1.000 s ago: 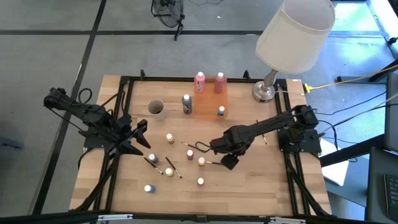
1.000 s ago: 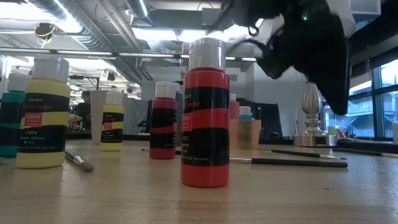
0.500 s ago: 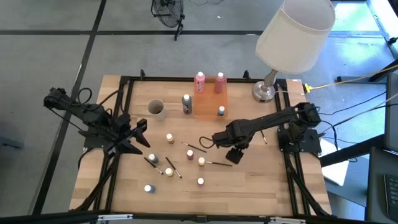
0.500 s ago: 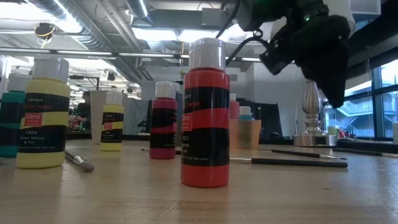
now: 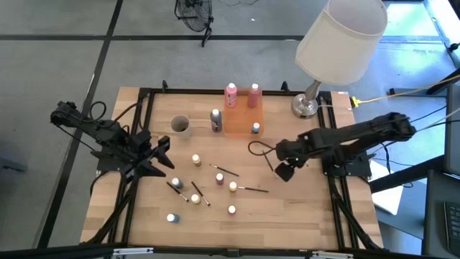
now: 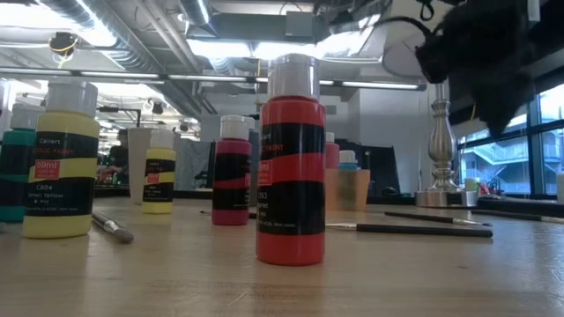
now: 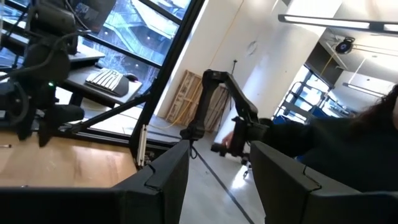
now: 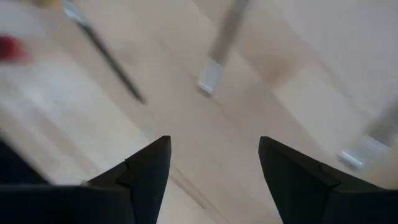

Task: Pick & Place Paint Supplies
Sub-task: Put the silver paint brush into the white cup

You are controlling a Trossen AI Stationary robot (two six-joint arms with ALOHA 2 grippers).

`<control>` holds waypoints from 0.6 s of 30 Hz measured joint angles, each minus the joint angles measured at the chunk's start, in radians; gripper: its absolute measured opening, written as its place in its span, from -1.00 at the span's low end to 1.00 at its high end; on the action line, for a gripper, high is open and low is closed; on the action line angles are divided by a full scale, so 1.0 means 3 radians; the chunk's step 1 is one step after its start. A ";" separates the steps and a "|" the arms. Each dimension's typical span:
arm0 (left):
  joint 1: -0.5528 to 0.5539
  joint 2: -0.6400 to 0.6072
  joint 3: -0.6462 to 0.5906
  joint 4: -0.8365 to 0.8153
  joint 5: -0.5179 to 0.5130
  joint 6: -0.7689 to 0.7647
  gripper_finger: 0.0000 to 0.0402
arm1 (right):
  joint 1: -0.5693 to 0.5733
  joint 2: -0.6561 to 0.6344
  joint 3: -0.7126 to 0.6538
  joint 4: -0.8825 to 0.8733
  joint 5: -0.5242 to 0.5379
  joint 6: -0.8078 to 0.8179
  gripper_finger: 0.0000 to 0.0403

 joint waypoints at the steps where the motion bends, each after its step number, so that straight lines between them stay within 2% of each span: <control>1: 0.0000 0.0000 0.0000 0.0000 -0.0007 0.0001 -0.17 | 0.0001 -0.0011 -0.0064 0.0221 0.0001 0.0032 0.23; 5: 0.0000 0.0000 0.0000 0.0000 -0.0064 0.0000 -0.17 | 0.0000 0.0064 -0.0171 0.0606 0.0018 0.0156 0.23; 11: 0.0001 0.0000 0.0000 0.0011 -0.0083 0.0045 -0.17 | -0.0016 0.0214 -0.0196 0.0408 0.0015 0.0450 0.23; 18: 0.0001 -0.0001 0.0000 0.0010 -0.0083 0.0089 -0.17 | -0.0016 0.0289 -0.0195 0.0668 -0.0032 0.0542 0.23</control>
